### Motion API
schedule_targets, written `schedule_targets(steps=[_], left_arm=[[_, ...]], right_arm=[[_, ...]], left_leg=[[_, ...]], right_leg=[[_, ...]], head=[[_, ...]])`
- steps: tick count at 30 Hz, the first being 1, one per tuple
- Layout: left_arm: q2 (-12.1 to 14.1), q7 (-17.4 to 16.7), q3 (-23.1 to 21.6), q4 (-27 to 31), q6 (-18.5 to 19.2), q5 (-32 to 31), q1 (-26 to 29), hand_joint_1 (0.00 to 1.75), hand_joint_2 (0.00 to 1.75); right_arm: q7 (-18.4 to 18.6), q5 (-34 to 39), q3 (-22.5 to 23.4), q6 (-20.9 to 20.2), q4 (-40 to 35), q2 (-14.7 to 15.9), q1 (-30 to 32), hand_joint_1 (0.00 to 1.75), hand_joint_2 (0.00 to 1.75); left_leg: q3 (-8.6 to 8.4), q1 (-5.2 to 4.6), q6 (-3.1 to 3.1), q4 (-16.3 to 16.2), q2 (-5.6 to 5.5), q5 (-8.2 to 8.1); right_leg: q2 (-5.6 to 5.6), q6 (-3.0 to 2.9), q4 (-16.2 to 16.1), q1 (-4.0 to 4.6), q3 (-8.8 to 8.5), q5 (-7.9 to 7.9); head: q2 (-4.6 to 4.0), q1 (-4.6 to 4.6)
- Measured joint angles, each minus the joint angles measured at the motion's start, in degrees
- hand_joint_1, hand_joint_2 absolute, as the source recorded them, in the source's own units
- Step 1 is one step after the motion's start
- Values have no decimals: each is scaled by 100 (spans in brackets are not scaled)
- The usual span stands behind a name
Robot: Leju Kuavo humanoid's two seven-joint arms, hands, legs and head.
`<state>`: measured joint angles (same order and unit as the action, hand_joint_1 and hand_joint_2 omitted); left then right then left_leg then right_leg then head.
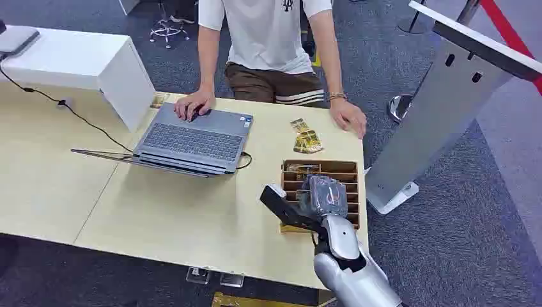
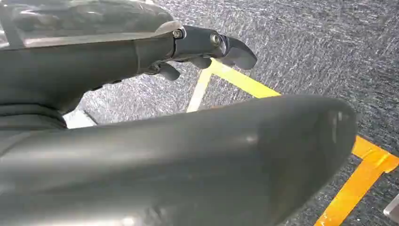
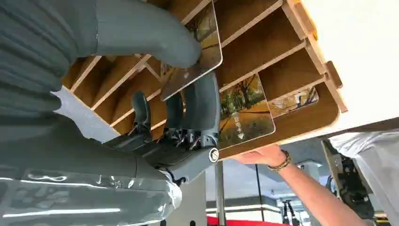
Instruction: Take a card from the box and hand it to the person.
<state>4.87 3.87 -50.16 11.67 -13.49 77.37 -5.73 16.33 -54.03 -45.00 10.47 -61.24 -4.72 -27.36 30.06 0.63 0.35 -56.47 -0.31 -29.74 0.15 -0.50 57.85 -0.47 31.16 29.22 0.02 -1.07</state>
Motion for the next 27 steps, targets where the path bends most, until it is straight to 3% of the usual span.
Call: schedule_targets(steps=[3,5,6,9,10,12,13,14,27], left_arm=[[0,4,0,0,13,0,1,0,0],[0,4,0,0,11,0,0,0,0],[0,9,-2,0,13,0,0,0,0],[0,17,0,0,11,0,1,0,0],[0,20,-2,0,11,0,1,0,0],[0,22,0,0,11,0,1,0,0],[0,22,0,0,11,0,1,0,0],[0,28,0,0,11,0,0,0,175],[2,166,-9,0,-20,-81,0,0,175]], right_arm=[[-20,0,0,13,55,0,2,99,175],[-46,-7,2,22,88,-2,2,106,175],[-66,-17,2,24,105,-6,2,119,175],[-76,-63,7,26,155,-28,1,120,175],[-79,-68,11,35,170,-33,-5,140,175],[-83,-72,11,46,199,-39,-14,140,175],[-90,-77,11,50,206,-44,-20,148,175],[-94,-77,11,61,214,-48,-22,154,175],[-122,-101,46,118,243,-57,-32,155,175]], left_leg=[[0,0,0,0,0,0],[0,0,0,0,0,0],[0,0,0,0,0,0],[0,0,0,0,0,0],[0,0,0,0,0,0],[0,0,0,0,0,0],[0,0,0,0,0,0],[0,0,0,0,0,0],[-4,0,0,0,0,0]], right_leg=[[0,0,0,0,0,0],[0,0,0,0,0,0],[0,0,0,0,0,0],[0,0,0,0,0,0],[0,0,0,0,0,0],[0,0,0,0,0,0],[0,0,0,0,0,0],[0,0,0,0,0,0],[0,0,0,0,-3,0]], head=[[0,0],[0,2],[0,0],[0,0],[0,0],[0,2],[0,0],[0,0],[2,0]])
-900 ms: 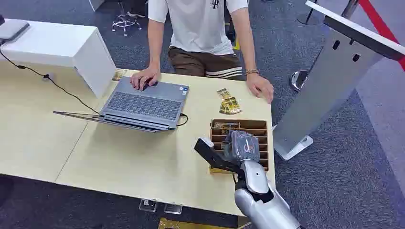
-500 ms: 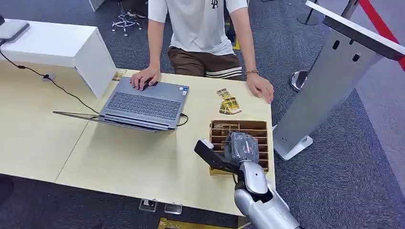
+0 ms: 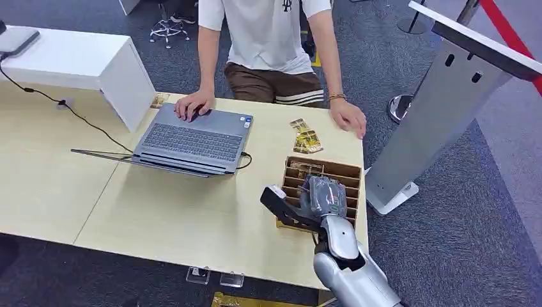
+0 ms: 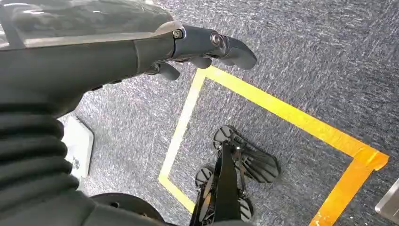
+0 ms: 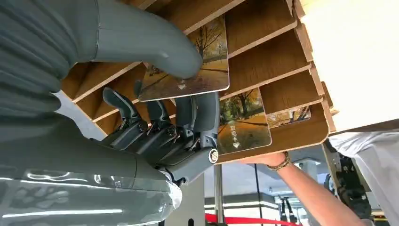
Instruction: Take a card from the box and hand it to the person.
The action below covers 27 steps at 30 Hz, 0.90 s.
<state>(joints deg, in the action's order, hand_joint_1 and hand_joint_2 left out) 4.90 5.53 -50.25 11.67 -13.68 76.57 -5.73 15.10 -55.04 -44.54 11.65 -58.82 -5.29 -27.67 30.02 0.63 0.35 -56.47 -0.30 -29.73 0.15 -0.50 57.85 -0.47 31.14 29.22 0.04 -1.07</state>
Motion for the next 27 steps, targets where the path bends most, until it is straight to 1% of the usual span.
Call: schedule_targets(steps=[6,12,16,20,23,27], left_arm=[[0,-15,0,0,-7,35,1,0,175],[2,-11,2,0,-9,59,8,0,175],[2,28,2,0,2,63,12,0,175],[2,68,2,0,24,61,12,0,175],[2,72,2,0,24,59,11,0,175],[2,72,2,0,31,46,10,0,175]], right_arm=[[-2,15,26,22,-157,11,16,155,175],[57,-125,151,66,-763,94,87,155,175],[-22,-411,269,400,-1369,168,101,155,175],[-269,-724,324,796,-1891,221,148,155,175],[-600,-885,376,1357,-2165,243,215,155,175],[-918,-983,391,2047,-2334,260,318,155,175]], left_leg=[[0,0,0,0,0,0],[0,0,0,0,0,0],[1,0,0,0,0,0],[0,0,0,0,1,0],[1,0,0,0,1,0],[1,0,0,0,1,0]], right_leg=[[0,0,0,0,1,0],[0,0,0,0,2,0],[0,0,0,0,3,0],[-1,0,0,0,3,0],[-1,0,0,0,3,0],[-1,0,0,0,3,0]], head=[[0,0],[-2,2],[-2,2],[-2,2],[0,-2],[0,0]])
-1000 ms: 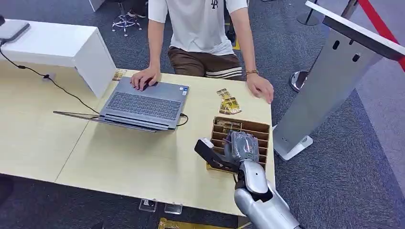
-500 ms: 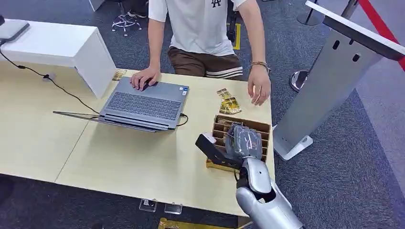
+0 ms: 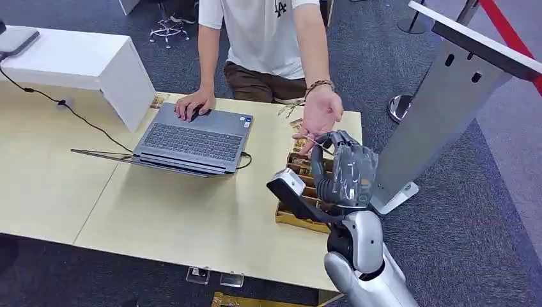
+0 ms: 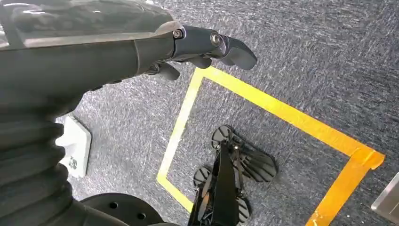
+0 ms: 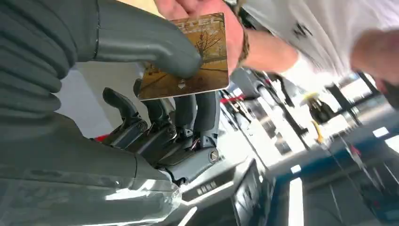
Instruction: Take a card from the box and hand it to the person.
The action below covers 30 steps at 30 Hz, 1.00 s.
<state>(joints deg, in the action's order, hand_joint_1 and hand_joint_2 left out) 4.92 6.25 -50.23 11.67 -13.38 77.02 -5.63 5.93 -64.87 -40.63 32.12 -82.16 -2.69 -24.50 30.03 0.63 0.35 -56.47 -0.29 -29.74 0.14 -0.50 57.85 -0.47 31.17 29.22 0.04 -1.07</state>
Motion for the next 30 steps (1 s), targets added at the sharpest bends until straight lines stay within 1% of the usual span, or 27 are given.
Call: schedule_targets(steps=[3,7,8,9,11,12,13,14,17,19,20,21,24,27,30], left_arm=[[0,-13,0,0,-17,-4,0,0,175],[0,-81,-2,0,-107,-11,-1,0,175],[0,-103,-2,0,-131,-26,-1,0,175],[0,-120,-2,0,-162,-37,-1,0,175],[0,-238,-4,0,-251,-116,-6,0,175],[0,-295,-7,0,-284,-153,-5,0,175],[0,-319,-7,0,-304,-160,-5,0,175],[0,-317,-7,0,-308,-160,-4,0,0],[0,-304,-7,0,-310,-114,-6,0,0],[0,-304,-4,0,-326,-63,-6,0,0],[0,-304,-4,0,-336,-37,-5,0,0],[0,-304,-4,0,-350,-28,-5,0,0],[2,-293,-2,0,-352,20,-5,0,0],[2,-293,-2,0,-361,57,-4,0,0],[11,-356,0,0,-407,92,-3,0,0]], right_arm=[[-83,-31,0,226,-46,20,39,155,175],[-101,-2,-2,272,-46,44,49,155,175],[-101,4,-2,272,-46,46,49,73,175],[-101,7,-2,272,-46,46,51,70,175],[-101,26,-2,276,-44,46,50,56,175],[-101,44,-4,276,-44,48,51,44,175],[-101,70,-4,276,-44,48,51,21,175],[-99,81,-4,276,-44,48,51,0,175],[-99,133,-6,265,-37,46,51,0,175],[-125,394,-6,228,-28,46,49,0,175],[-207,680,-6,182,-20,46,48,0,175],[-310,1087,-6,127,-7,46,48,0,175],[-713,2570,-2,-236,26,46,57,0,175],[-1095,4498,74,-916,61,50,104,0,175],[-1327,6196,215,-1589,114,120,207,0,175]], left_leg=[[0,0,0,0,0,0],[0,0,0,0,0,0],[0,0,0,0,0,0],[0,0,0,0,0,0],[1,0,0,0,0,0],[1,0,0,0,0,0],[1,0,0,0,0,0],[2,0,0,0,0,0],[2,0,0,0,-1,0],[2,0,0,0,-1,0],[2,0,0,0,-1,0],[2,0,0,0,-1,0],[1,0,0,0,-1,0],[0,0,0,0,-1,0],[2,0,0,0,-1,0]], right_leg=[[0,0,0,0,-1,0],[0,0,0,0,-1,0],[0,0,0,0,-1,0],[0,0,0,0,-1,0],[0,0,0,0,0,0],[0,0,0,0,0,0],[0,0,0,0,0,0],[0,0,0,0,0,0],[0,0,0,0,0,0],[0,0,0,0,-1,0],[1,0,0,0,-1,0],[1,0,0,0,-1,0],[1,0,0,0,0,0],[1,0,0,0,0,0],[1,0,0,0,2,0]], head=[[-2,0],[-2,0],[-2,2],[-2,0],[-2,0],[-2,0],[-2,0],[0,0],[-2,0],[-2,0],[-2,2],[-2,2],[-2,2],[-2,0],[-2,-2]])
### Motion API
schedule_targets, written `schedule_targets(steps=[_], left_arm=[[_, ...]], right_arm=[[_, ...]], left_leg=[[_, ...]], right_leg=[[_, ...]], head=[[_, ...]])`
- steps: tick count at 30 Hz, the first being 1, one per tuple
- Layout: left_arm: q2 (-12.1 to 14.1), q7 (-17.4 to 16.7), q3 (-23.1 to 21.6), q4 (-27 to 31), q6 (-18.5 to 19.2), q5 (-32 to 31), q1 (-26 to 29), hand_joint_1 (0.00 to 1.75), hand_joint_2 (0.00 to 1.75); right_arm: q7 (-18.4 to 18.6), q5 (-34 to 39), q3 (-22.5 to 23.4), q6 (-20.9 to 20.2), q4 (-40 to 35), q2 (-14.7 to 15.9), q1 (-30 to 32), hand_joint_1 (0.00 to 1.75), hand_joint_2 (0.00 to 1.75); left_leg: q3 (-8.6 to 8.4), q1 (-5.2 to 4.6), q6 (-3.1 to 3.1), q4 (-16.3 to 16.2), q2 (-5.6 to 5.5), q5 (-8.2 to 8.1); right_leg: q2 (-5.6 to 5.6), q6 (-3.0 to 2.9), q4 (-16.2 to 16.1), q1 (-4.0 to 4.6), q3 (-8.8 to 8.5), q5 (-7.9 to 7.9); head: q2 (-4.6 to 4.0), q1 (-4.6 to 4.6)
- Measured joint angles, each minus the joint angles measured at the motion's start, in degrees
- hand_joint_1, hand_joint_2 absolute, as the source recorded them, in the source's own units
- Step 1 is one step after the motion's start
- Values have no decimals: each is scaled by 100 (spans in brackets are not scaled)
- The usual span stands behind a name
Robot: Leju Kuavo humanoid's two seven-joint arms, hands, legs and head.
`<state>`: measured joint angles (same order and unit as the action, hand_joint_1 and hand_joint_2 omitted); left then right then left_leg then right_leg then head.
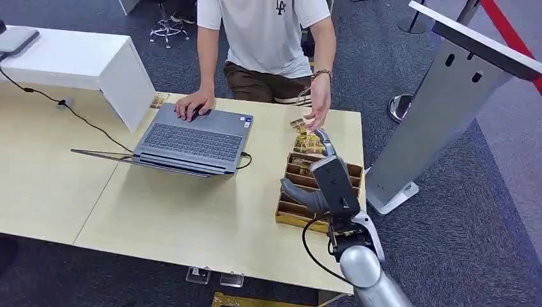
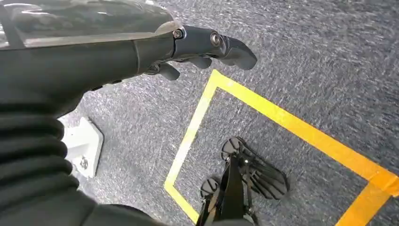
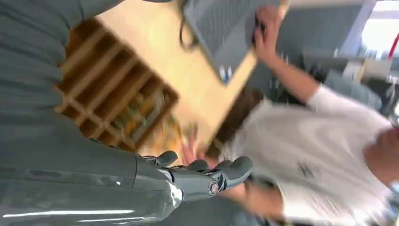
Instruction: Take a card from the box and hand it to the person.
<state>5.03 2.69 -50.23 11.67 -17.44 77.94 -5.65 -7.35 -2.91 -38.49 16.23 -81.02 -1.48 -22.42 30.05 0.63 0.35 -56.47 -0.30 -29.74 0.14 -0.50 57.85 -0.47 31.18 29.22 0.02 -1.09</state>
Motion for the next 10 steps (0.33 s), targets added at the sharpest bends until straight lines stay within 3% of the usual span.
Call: schedule_targets(steps=[4,10], left_arm=[[15,-48,2,0,-37,13,3,0,0],[17,-6,4,0,-20,35,5,0,0]], right_arm=[[-92,1234,179,-475,15,166,216,0,175],[-85,1521,454,-487,-159,417,511,0,175]], left_leg=[[2,0,0,0,0,0],[0,0,0,0,1,-1]], right_leg=[[0,0,-1,0,0,0],[0,0,-2,-1,0,0]], head=[[0,2],[0,4]])
